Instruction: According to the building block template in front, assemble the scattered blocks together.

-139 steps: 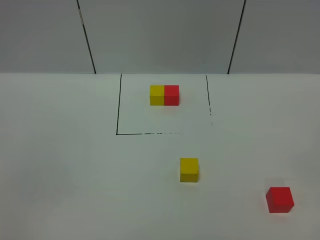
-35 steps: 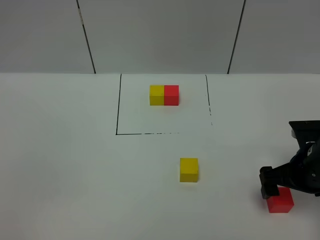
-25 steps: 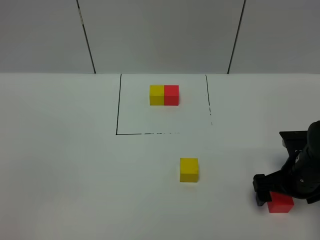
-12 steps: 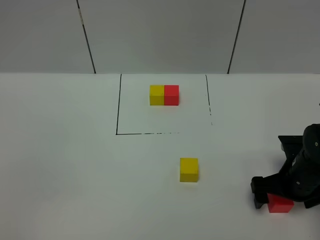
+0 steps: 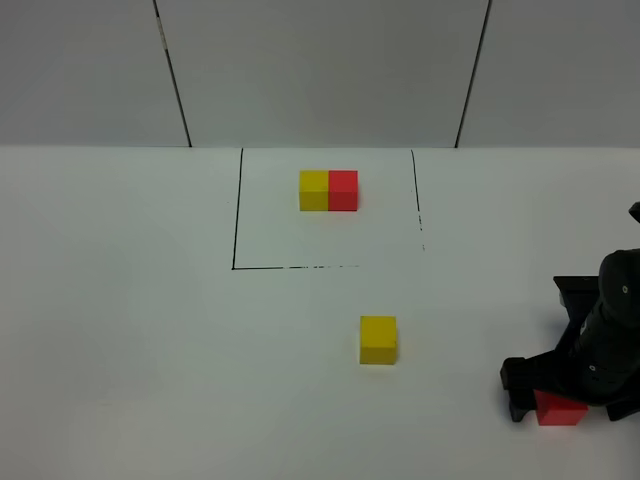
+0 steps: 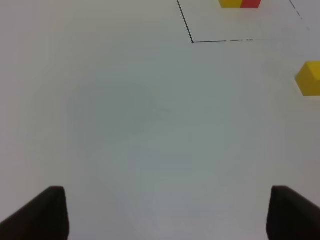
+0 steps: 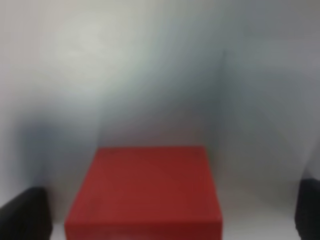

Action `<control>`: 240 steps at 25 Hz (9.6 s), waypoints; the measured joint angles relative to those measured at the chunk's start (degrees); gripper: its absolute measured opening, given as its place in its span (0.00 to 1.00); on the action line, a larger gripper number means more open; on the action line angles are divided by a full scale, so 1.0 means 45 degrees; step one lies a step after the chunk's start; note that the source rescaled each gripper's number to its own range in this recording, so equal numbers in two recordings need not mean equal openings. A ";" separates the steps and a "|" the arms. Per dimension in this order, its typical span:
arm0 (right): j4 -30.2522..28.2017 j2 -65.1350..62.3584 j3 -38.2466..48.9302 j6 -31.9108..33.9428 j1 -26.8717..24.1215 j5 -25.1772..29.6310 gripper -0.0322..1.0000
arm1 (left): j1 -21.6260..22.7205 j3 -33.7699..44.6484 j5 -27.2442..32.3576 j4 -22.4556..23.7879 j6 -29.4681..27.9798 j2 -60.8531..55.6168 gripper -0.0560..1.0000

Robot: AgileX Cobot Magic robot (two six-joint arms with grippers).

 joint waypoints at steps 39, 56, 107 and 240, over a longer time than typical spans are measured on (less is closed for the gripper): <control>-0.1428 0.0157 -0.7049 -1.1723 0.2924 0.6349 0.03 | 0.0000 0.0000 0.0000 0.0000 0.0000 0.0000 0.91; -0.1613 0.2683 -0.7565 -1.1759 0.4042 0.5485 0.03 | 0.0000 0.0000 0.0000 0.0000 0.0000 0.0000 0.91; -0.0817 0.4320 -0.7946 -1.2932 0.4317 0.3735 0.03 | 0.0000 0.0000 0.0000 -0.0010 -0.0025 0.0000 0.91; -0.0957 -2.3693 0.4789 0.1290 -0.2536 0.5666 0.83 | 0.0000 0.0000 0.0000 -0.0010 -0.0025 0.0000 0.91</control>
